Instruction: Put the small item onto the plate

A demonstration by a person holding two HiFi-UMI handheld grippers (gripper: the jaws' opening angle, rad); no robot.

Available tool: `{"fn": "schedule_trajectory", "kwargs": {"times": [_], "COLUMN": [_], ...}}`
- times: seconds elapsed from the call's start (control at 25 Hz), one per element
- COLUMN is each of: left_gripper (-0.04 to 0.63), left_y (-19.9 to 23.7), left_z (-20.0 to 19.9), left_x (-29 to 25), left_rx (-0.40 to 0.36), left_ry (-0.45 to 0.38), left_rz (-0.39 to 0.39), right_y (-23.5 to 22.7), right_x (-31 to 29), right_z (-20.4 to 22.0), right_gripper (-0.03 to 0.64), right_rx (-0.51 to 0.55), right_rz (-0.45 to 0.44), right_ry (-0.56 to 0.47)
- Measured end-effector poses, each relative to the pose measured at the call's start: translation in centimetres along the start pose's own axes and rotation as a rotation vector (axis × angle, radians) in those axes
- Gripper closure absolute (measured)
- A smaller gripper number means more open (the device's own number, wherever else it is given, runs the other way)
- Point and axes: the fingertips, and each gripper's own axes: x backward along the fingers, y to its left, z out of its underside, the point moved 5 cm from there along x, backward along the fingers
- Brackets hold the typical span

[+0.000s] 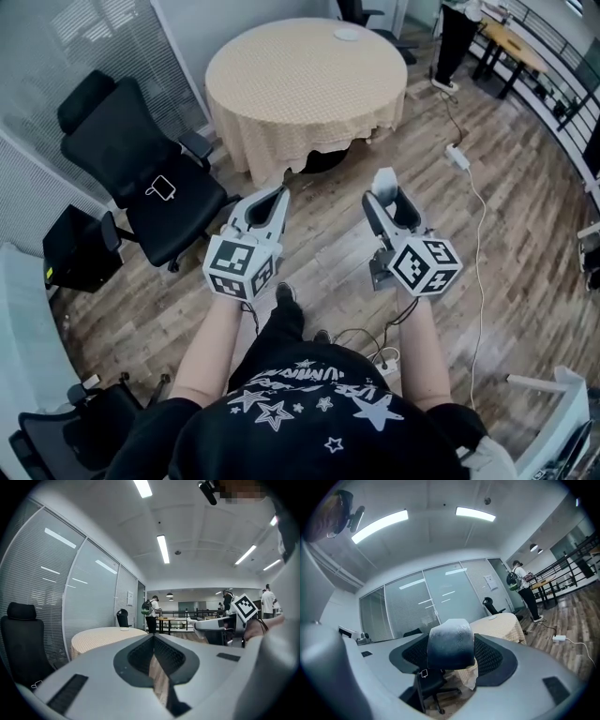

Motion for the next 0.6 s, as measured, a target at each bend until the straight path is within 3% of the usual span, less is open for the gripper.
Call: {"fn": "schedule_trajectory", "kwargs": {"times": [0.28, 0.6], "left_gripper": [0.588, 0.588], "left_y": [3.4, 10.0], "left_z": [1.1, 0.8], "left_x": [-5.3, -13.1], "left_rx": [0.014, 0.034], "left_ry": [-0.006, -0.004], "left_rz": [0.051, 0.116], "right_y": [-2.6, -5.2], "right_x": [-4.4, -12.7], "right_z": [0.5, -2.2], "right_gripper": [0.314, 0.314], "right_rx": [-0.004, -0.001], "right_rz": [0.048, 0.111], "right_ry": [0.031, 0.0]}}
